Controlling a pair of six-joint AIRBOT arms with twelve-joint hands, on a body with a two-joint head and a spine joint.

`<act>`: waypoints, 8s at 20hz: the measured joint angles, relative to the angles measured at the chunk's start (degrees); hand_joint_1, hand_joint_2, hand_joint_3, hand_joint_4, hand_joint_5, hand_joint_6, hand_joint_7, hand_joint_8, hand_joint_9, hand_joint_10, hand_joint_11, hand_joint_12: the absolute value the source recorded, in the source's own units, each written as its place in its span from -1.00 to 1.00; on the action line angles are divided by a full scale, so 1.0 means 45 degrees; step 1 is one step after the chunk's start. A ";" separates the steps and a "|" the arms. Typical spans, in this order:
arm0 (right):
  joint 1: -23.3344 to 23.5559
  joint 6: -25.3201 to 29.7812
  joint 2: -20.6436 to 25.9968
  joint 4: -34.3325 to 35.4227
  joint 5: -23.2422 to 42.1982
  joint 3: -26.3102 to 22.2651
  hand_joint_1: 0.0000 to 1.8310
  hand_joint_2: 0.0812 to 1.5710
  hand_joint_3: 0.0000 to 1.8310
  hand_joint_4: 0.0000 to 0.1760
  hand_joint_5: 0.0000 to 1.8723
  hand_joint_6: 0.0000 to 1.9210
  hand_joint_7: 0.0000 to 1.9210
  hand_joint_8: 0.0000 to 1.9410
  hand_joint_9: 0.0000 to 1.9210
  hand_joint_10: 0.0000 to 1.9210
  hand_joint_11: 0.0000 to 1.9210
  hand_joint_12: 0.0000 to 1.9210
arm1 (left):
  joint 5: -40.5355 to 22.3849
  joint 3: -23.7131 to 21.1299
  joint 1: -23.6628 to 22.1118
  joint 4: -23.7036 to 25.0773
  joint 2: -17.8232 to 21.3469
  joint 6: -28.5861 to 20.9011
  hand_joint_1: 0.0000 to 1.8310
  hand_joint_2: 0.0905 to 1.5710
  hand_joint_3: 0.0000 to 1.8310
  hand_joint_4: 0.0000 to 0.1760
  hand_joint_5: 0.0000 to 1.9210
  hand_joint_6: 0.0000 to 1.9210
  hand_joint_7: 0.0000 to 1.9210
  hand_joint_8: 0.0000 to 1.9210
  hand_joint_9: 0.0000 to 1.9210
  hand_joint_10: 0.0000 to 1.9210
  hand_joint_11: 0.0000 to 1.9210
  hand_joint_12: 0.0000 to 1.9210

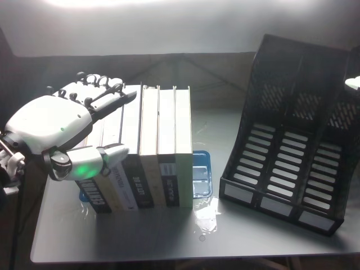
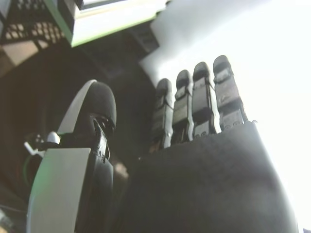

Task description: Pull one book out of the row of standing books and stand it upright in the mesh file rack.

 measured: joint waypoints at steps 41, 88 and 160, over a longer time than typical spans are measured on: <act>-0.0112 -0.0097 -0.0282 0.0797 -0.0287 0.0345 -0.49 0.66 -1.00 -1.00 -1.00 -1.00 -1.00 -1.00 -1.00 -1.00 -1.00 -1.00 | 0.4031 -0.0180 -0.0738 -0.0923 -0.1117 0.5479 -1.00 0.42 -1.00 -0.47 -0.60 -0.96 -1.00 -1.00 -1.00 -1.00 -1.00 -1.00; 0.5173 0.1783 -0.0879 -0.9258 -0.5255 0.0461 -0.19 0.37 -1.00 -1.00 -1.00 -1.00 -1.00 -1.00 -1.00 -1.00 -1.00 -1.00 | 0.0282 -0.1166 0.0971 -0.1792 0.1258 0.3759 -0.88 0.75 -0.99 -0.08 -1.00 -1.00 -1.00 -1.00 -1.00 -1.00 -1.00 -1.00; 0.7252 0.2788 -1.0812 -2.0682 -1.1196 0.5872 0.30 0.70 -0.90 -0.76 -0.84 -0.99 -0.98 -1.00 -1.00 -1.00 -1.00 -1.00 | 0.1870 0.0296 0.0204 -0.3308 0.1258 0.4478 -0.86 0.85 -1.00 -0.47 -1.00 -1.00 -1.00 -1.00 -1.00 -1.00 -1.00 -1.00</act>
